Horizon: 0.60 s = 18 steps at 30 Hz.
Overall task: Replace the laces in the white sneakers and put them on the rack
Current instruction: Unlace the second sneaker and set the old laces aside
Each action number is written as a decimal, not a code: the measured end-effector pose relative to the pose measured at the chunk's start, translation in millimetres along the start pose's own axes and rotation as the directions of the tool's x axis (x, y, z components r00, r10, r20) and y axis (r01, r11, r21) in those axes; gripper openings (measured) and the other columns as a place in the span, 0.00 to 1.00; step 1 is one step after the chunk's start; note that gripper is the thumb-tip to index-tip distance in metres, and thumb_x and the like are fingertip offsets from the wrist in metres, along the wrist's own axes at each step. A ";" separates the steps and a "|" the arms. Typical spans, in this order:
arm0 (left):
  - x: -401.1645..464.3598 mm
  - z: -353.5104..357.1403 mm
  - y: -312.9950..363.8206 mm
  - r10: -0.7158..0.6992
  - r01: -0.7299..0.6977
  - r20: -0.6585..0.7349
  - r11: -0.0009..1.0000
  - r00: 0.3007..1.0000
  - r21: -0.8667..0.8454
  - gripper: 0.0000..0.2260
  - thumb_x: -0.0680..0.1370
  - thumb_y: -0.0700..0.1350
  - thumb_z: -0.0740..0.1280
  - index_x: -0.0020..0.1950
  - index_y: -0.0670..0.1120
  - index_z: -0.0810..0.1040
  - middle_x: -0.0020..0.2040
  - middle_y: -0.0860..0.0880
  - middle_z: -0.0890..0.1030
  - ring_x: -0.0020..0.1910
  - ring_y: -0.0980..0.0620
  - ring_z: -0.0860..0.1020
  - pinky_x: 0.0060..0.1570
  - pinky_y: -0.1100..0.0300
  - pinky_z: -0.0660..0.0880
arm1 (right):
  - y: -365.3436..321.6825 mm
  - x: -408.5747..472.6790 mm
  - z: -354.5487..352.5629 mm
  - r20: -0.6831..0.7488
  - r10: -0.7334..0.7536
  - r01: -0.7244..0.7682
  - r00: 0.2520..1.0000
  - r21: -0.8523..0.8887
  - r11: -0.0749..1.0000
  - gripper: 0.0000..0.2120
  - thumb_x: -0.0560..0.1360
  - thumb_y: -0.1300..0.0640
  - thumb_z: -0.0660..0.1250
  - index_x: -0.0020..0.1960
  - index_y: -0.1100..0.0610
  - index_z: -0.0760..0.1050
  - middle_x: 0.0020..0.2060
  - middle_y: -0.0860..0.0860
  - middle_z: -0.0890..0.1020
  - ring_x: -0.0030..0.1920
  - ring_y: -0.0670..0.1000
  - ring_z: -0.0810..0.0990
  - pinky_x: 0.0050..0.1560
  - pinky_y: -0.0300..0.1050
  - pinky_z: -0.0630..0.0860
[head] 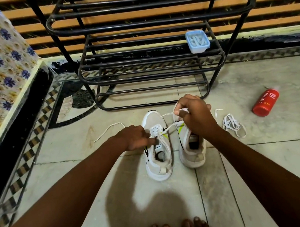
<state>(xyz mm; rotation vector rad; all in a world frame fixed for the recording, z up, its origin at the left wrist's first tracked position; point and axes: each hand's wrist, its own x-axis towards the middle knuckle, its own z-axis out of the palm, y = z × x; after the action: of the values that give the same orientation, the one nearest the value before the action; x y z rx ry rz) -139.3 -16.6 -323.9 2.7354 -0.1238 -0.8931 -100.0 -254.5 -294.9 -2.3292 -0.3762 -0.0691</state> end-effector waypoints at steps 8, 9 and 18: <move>-2.6 34.5 14.3 -0.168 0.103 -0.348 0.975 0.922 -0.198 0.19 0.67 0.70 0.65 0.43 0.56 0.77 0.45 0.52 0.82 0.51 0.46 0.77 0.45 0.54 0.73 | 0.6 -23.1 32.6 0.099 0.071 -0.045 0.993 -0.249 0.967 0.18 0.73 0.55 0.71 0.62 0.49 0.77 0.58 0.47 0.76 0.62 0.52 0.72 0.58 0.54 0.63; -1.9 36.7 17.5 -0.168 0.075 -0.412 0.970 0.896 -0.233 0.16 0.68 0.66 0.68 0.46 0.55 0.79 0.47 0.52 0.82 0.52 0.47 0.79 0.46 0.54 0.75 | -2.5 -30.5 37.9 0.047 0.039 -0.024 0.998 -0.293 0.956 0.17 0.72 0.55 0.70 0.60 0.50 0.78 0.57 0.49 0.76 0.61 0.55 0.72 0.56 0.55 0.65; 8.6 41.2 24.0 0.059 -0.230 -0.559 0.943 0.827 -0.242 0.09 0.68 0.43 0.71 0.47 0.48 0.79 0.46 0.53 0.80 0.47 0.48 0.80 0.46 0.48 0.79 | -13.3 -77.5 84.0 0.026 0.006 -0.004 1.000 -0.090 0.996 0.12 0.65 0.57 0.61 0.45 0.61 0.74 0.47 0.59 0.75 0.48 0.62 0.76 0.50 0.54 0.76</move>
<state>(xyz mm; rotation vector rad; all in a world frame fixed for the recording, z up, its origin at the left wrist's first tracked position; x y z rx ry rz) -156.7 -50.1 -354.3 2.5285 -0.0765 -0.0508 -183.1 -205.8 -357.8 -2.4223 -0.3878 -0.0544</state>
